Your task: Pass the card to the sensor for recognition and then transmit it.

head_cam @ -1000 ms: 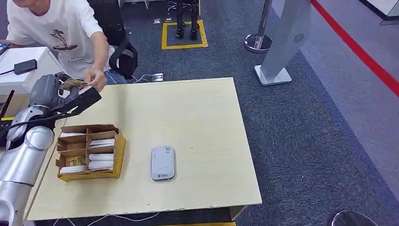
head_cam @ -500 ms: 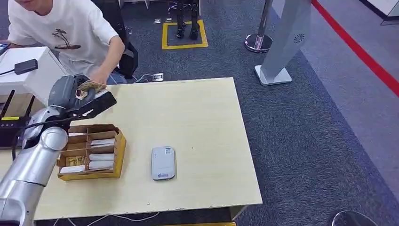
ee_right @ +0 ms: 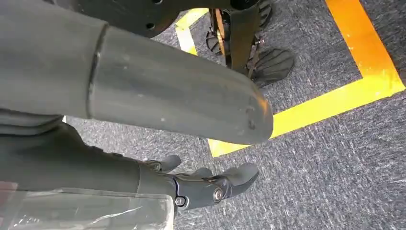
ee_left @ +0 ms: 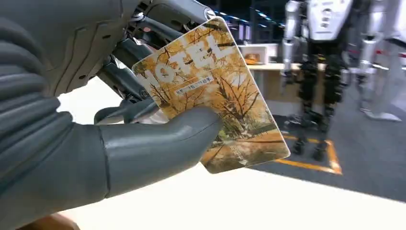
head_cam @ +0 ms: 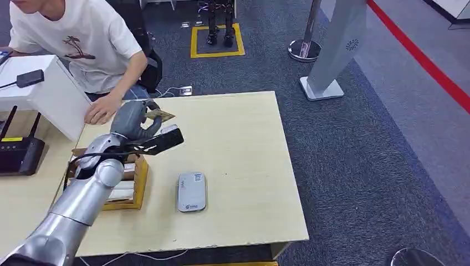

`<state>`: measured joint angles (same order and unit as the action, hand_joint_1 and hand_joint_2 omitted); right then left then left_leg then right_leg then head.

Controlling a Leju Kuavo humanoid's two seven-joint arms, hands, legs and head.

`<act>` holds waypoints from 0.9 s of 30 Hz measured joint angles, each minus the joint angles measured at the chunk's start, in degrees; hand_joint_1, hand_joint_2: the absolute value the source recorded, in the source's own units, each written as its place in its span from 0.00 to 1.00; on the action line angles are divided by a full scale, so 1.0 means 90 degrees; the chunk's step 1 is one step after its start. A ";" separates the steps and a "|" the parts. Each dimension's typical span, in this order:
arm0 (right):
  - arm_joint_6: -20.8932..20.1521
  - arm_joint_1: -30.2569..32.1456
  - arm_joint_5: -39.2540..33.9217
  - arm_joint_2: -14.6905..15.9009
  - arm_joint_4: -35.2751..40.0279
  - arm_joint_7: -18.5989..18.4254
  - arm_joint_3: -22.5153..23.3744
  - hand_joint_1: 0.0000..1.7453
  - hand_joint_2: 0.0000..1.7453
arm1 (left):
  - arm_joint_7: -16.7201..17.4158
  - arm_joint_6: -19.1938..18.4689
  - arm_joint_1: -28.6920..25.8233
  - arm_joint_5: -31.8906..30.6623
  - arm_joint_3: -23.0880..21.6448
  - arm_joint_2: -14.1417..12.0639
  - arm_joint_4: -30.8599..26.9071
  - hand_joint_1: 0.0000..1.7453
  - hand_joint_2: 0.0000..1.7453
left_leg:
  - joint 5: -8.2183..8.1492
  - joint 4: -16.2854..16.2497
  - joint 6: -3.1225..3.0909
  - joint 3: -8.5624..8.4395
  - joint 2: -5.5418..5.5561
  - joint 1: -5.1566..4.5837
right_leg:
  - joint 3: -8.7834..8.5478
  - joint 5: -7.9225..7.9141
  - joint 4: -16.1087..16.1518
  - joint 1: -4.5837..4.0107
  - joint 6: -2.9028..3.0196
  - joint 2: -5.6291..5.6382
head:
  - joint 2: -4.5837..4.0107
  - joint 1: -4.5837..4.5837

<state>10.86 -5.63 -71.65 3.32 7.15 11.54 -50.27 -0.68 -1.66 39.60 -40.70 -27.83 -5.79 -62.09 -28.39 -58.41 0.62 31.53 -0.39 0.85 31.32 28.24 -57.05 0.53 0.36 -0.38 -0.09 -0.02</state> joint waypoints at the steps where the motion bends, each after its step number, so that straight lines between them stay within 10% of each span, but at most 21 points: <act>1: -0.0007 0.0000 0.0000 0.0005 0.0000 -0.0002 -0.0022 0.00 0.00 | -0.0017 0.0010 -0.0030 0.0002 -0.0083 0.0109 0.0063 1.00 1.00 | 0.0000 0.0000 0.0000 0.0000 0.0000 -0.0002 | 0.0000 0.0000 0.0000 0.0000 0.0000 0.0000 | 0.0000 -0.0002; 27: 0.0015 -0.0003 -0.0240 0.0056 -0.0041 -0.0027 -0.0384 0.00 0.00 | 0.0105 0.0231 -0.0546 -0.0175 -0.0629 0.0631 0.1042 1.00 1.00 | 0.0000 0.0001 -0.0001 0.0002 -0.0001 -0.0002 | 0.0001 -0.0001 0.0000 0.0002 -0.0001 0.0001 | 0.0000 0.0000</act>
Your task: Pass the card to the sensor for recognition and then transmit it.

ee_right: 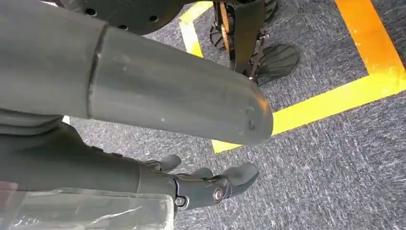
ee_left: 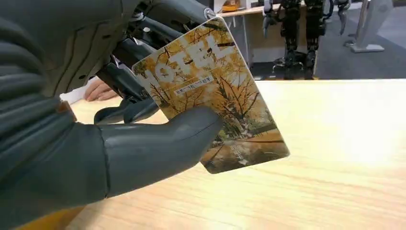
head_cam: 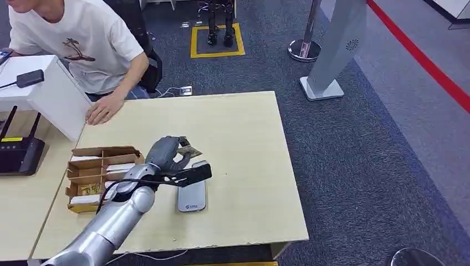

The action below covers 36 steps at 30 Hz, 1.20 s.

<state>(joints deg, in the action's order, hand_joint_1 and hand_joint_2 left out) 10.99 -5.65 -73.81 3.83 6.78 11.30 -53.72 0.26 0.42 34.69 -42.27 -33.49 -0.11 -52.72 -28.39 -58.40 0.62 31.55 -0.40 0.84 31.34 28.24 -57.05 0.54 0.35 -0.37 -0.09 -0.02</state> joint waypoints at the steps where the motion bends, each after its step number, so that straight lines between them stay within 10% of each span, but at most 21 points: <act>1: 0.0000 0.0000 -0.0002 0.0000 -0.0002 0.0000 -0.0012 0.00 0.00 | 0.0015 0.0000 -0.0006 -0.0012 -0.0002 0.0000 0.0019 1.00 1.00 | 0.0000 0.0000 0.0000 0.0000 0.0000 0.0000 | 0.0000 0.0000 0.0000 0.0000 0.0000 0.0000 | 0.0000 0.0000; 36: -0.0032 -0.0096 -0.0221 0.0000 -0.0005 -0.0046 -0.0401 0.00 0.00 | -0.0143 -0.0515 -0.0296 0.0248 -0.0245 -0.0075 0.0141 1.00 1.00 | 0.0000 0.0000 0.0000 0.0000 0.0001 0.0000 | -0.0001 0.0000 0.0000 0.0000 0.0000 -0.0001 | 0.0000 0.0000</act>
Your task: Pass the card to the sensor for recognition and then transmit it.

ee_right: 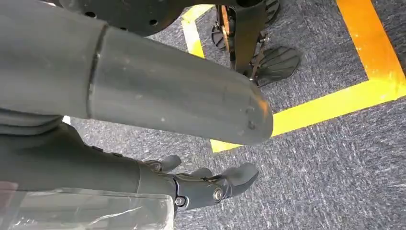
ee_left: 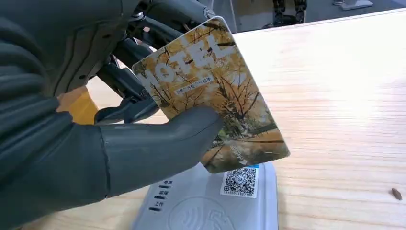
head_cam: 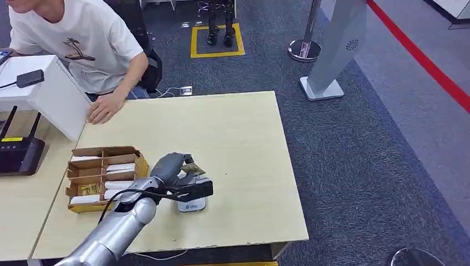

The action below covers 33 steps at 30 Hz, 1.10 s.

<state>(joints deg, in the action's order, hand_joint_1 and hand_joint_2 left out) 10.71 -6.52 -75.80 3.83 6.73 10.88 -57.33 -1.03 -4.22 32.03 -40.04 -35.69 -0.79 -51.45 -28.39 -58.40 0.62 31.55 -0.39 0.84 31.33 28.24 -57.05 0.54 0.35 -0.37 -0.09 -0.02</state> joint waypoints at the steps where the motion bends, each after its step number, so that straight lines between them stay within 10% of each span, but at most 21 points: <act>1: 0.0000 -0.0005 -0.0005 0.0000 0.0000 -0.0005 -0.0010 0.00 0.00 | 0.0000 -0.0017 -0.0001 0.0010 -0.0007 -0.0010 -0.0025 1.00 1.00 | 0.0000 0.0000 0.0000 0.0000 0.0000 0.0000 | 0.0000 0.0000 0.0000 0.0000 0.0000 0.0000 | 0.0000 0.0002; 17: 0.0012 -0.0037 -0.0233 0.0000 0.0000 -0.0053 -0.0204 0.00 0.00 | 0.0032 -0.0318 0.0019 0.0391 -0.0265 -0.0262 -0.0134 1.00 1.00 | 0.0000 0.0000 0.0000 -0.0002 0.0000 0.0000 | -0.0002 0.0000 0.0000 0.0000 0.0000 0.0000 | 0.0000 0.0000; 24: -0.0005 -0.0026 -0.0352 0.0000 -0.0010 0.0022 -0.0287 0.00 0.00 | 0.0116 0.0273 0.0026 0.0729 -0.0209 -0.0476 -0.0440 1.00 1.00 | 0.0001 0.0000 0.0000 0.0000 0.0002 0.0001 | -0.0001 0.0000 -0.0001 -0.0001 0.0000 -0.0002 | 0.0000 0.0000; 33: -0.0005 0.0001 -0.0432 0.0000 -0.0044 0.0063 -0.0461 0.00 0.00 | -0.0051 0.0840 0.0403 0.1726 0.1245 -0.0801 -0.1147 1.00 1.00 | 0.0004 0.0000 0.0003 0.0000 -0.0001 0.0006 | 0.0001 0.0000 -0.0004 -0.0004 0.0001 0.0001 | 0.0000 0.0000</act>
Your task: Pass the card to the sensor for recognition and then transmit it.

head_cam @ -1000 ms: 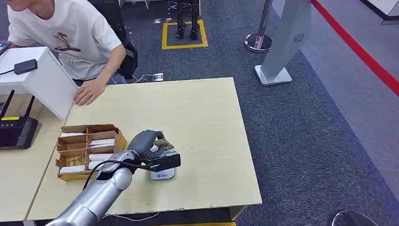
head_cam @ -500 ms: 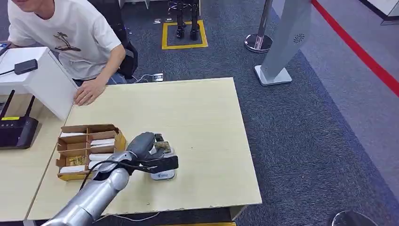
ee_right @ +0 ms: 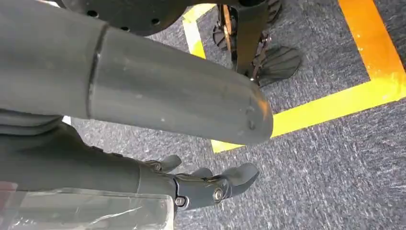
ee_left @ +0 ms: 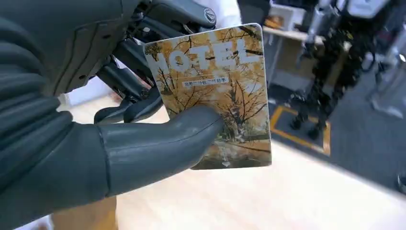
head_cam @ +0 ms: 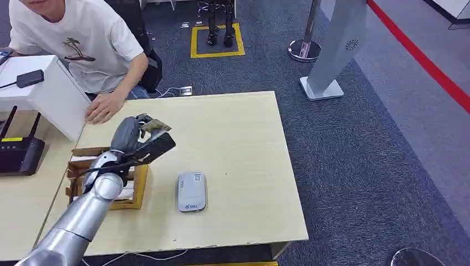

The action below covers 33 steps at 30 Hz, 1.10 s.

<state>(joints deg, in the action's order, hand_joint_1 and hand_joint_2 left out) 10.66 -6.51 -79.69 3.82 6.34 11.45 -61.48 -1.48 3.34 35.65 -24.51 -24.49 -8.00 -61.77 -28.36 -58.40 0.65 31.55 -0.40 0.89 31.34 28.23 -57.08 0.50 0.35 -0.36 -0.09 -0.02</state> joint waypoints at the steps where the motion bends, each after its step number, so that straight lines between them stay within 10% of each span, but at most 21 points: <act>1: 0.0005 -0.0003 0.0000 0.0000 0.0000 -0.0005 -0.0022 0.00 0.00 | -0.0025 -0.0002 0.0099 0.0130 0.0160 -0.0042 -0.0005 1.00 1.00 | 0.0001 0.0000 0.0001 0.0000 0.0000 0.0000 | -0.0001 0.0000 -0.0001 0.0000 0.0000 0.0000 | 0.0000 0.0002; 11: 0.0049 -0.0085 -0.0002 -0.0002 0.0002 -0.0134 -0.0304 0.00 0.00 | -0.0056 0.0168 0.1226 0.0892 0.1505 -0.0493 0.0664 1.00 1.00 | 0.0005 0.0000 0.0001 0.0001 0.0000 0.0002 | 0.0001 -0.0001 -0.0006 -0.0002 0.0001 0.0001 | 0.0000 0.0000; 20: 0.0112 -0.0138 -0.0083 -0.0015 0.0005 -0.0199 -0.0452 0.00 0.00 | -0.0032 0.0355 0.1726 0.0300 0.1560 -0.0687 0.1974 1.00 1.00 | 0.0006 0.0000 0.0002 0.0002 0.0001 0.0001 | 0.0001 -0.0001 -0.0007 -0.0002 0.0001 0.0000 | 0.0000 0.0000; 33: 0.0107 -0.0147 -0.0141 -0.0034 0.0002 -0.0117 -0.0532 0.00 0.00 | -0.0042 0.0228 0.1680 0.0142 0.1560 -0.0617 0.2200 1.00 1.00 | 0.0005 0.0000 0.0002 0.0003 -0.0001 0.0001 | 0.0005 -0.0001 -0.0006 -0.0002 0.0001 0.0002 | 0.0000 0.0000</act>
<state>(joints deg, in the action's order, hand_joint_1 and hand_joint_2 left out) 11.63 -7.83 -80.96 3.52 6.36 10.40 -66.27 -1.86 5.40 50.77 -23.23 -10.45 -13.55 -41.97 -28.31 -58.40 0.66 31.58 -0.40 0.90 31.39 28.23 -57.14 0.49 0.36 -0.35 -0.09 -0.02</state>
